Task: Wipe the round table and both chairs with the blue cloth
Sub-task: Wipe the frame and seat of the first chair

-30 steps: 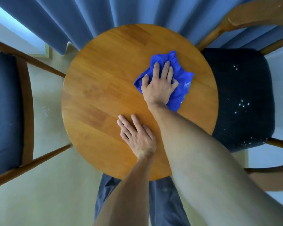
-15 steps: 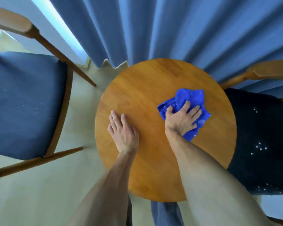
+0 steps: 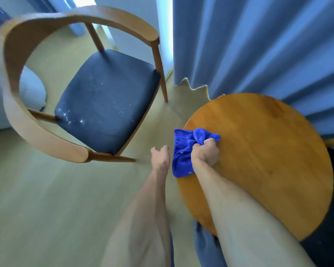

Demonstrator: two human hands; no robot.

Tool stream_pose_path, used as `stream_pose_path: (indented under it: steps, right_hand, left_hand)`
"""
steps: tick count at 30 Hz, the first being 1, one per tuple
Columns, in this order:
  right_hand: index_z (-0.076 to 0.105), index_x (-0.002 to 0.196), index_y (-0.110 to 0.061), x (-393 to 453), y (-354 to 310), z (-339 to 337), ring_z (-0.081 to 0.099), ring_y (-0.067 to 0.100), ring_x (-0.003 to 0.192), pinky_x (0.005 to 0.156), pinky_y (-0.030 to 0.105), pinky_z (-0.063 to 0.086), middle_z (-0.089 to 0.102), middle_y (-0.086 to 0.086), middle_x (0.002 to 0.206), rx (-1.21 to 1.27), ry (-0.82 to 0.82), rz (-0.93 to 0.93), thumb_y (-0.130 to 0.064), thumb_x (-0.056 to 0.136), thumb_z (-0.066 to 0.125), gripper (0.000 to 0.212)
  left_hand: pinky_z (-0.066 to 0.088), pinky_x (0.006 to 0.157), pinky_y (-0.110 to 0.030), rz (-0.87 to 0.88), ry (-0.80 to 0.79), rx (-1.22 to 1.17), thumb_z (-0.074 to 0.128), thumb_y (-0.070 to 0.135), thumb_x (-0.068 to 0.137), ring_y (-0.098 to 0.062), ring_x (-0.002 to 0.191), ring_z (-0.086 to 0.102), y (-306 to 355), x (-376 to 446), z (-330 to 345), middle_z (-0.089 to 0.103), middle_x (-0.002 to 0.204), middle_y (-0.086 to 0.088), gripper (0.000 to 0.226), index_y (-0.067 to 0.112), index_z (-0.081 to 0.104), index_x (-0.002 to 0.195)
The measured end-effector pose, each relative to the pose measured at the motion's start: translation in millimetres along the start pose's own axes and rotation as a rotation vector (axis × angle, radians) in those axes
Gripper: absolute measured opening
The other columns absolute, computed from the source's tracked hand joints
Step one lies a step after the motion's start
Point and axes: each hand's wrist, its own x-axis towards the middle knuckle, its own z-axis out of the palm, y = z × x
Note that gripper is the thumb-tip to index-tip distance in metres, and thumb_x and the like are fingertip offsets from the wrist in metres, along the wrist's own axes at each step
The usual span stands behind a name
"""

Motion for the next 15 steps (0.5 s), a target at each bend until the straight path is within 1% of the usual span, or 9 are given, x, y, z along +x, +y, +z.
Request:
stream_pose_path:
  steps: [2, 3, 5, 6, 8, 10, 12, 14, 15]
  right_hand:
    - [0.056, 0.093, -0.014, -20, -10, 12, 0.057, 0.028, 0.077, 0.069, 0.035, 0.049, 0.064, 0.006, 0.091, -0.024, -0.024, 0.062, -0.007, 0.08, 0.058, 0.015]
    - [0.055, 0.093, -0.015, -25, -9, 14, 0.055, 0.028, 0.076, 0.072, 0.035, 0.051, 0.066, 0.006, 0.094, -0.039, -0.011, 0.092, -0.009, 0.08, 0.059, 0.014]
    - [0.055, 0.095, -0.018, -28, -2, 15, 0.056, 0.029, 0.087, 0.081, 0.04, 0.051, 0.064, 0.006, 0.103, -0.072, 0.043, 0.117, -0.02, 0.081, 0.06, 0.015]
    - [0.057, 0.102, -0.019, -27, 6, 14, 0.055, 0.03, 0.1, 0.087, 0.042, 0.048, 0.06, 0.007, 0.112, -0.11, 0.081, 0.102, -0.028, 0.081, 0.062, 0.024]
    - [0.054, 0.127, -0.023, -23, 23, 12, 0.047, 0.032, 0.118, 0.096, 0.045, 0.038, 0.052, 0.01, 0.128, -0.21, 0.156, 0.044, -0.045, 0.076, 0.066, 0.056]
    - [0.041, 0.142, -0.019, -22, 38, 11, 0.048, 0.035, 0.121, 0.1, 0.046, 0.039, 0.052, 0.014, 0.132, -0.223, 0.172, -0.007, -0.054, 0.076, 0.066, 0.079]
    - [0.042, 0.14, -0.01, -23, 49, 13, 0.053, 0.035, 0.116, 0.098, 0.043, 0.042, 0.057, 0.017, 0.127, -0.178, 0.119, -0.019, -0.057, 0.08, 0.063, 0.079]
    - [0.053, 0.123, -0.005, -22, 51, 13, 0.058, 0.035, 0.11, 0.09, 0.04, 0.044, 0.063, 0.016, 0.118, -0.115, 0.084, 0.051, -0.06, 0.08, 0.064, 0.07]
    - [0.057, 0.115, -0.005, -21, 48, 12, 0.06, 0.034, 0.106, 0.086, 0.039, 0.046, 0.065, 0.015, 0.114, -0.063, 0.06, 0.096, -0.06, 0.079, 0.065, 0.066]
  left_hand:
    - [0.048, 0.086, -0.034, -0.125, -0.197, -0.146, 0.056, 0.029, 0.086, -0.027, 0.092, 0.062, 8, -2, -3, 0.066, 0.112, -0.011, 0.037, 0.006, 0.061, 0.114]
    - [0.048, 0.081, -0.033, -0.102, -0.219, -0.107, 0.058, 0.03, 0.084, -0.026, 0.091, 0.063, 8, 2, -2, 0.067, 0.108, -0.01, 0.033, 0.007, 0.061, 0.107]
    - [0.051, 0.079, -0.034, -0.061, -0.206, -0.016, 0.064, 0.032, 0.076, -0.027, 0.094, 0.065, -1, 13, 1, 0.067, 0.107, -0.008, 0.043, 0.006, 0.059, 0.109]
    - [0.053, 0.078, -0.034, -0.042, -0.21, 0.029, 0.067, 0.035, 0.069, -0.027, 0.092, 0.066, -7, 18, 2, 0.068, 0.103, -0.008, 0.048, 0.004, 0.061, 0.106]
    - [0.053, 0.066, -0.029, 0.002, -0.236, 0.078, 0.069, 0.041, 0.06, -0.024, 0.082, 0.068, -18, 25, 6, 0.07, 0.09, -0.005, 0.05, 0.005, 0.067, 0.094]
    - [0.05, 0.059, -0.026, 0.013, -0.265, 0.064, 0.073, 0.049, 0.059, -0.019, 0.077, 0.068, -28, 29, 9, 0.071, 0.087, -0.001, 0.052, 0.008, 0.069, 0.091]
    - [0.053, 0.065, -0.029, 0.05, -0.253, 0.03, 0.072, 0.058, 0.06, -0.017, 0.08, 0.068, -35, 31, 11, 0.071, 0.088, 0.001, 0.057, 0.01, 0.067, 0.091]
    - [0.053, 0.07, -0.033, 0.098, -0.197, 0.009, 0.066, 0.062, 0.064, -0.02, 0.075, 0.063, -37, 29, 12, 0.065, 0.081, 0.004, 0.058, 0.008, 0.063, 0.083]
    - [0.049, 0.067, -0.033, 0.119, -0.168, -0.001, 0.064, 0.062, 0.066, -0.02, 0.069, 0.057, -36, 27, 13, 0.058, 0.073, 0.005, 0.054, 0.01, 0.057, 0.076]
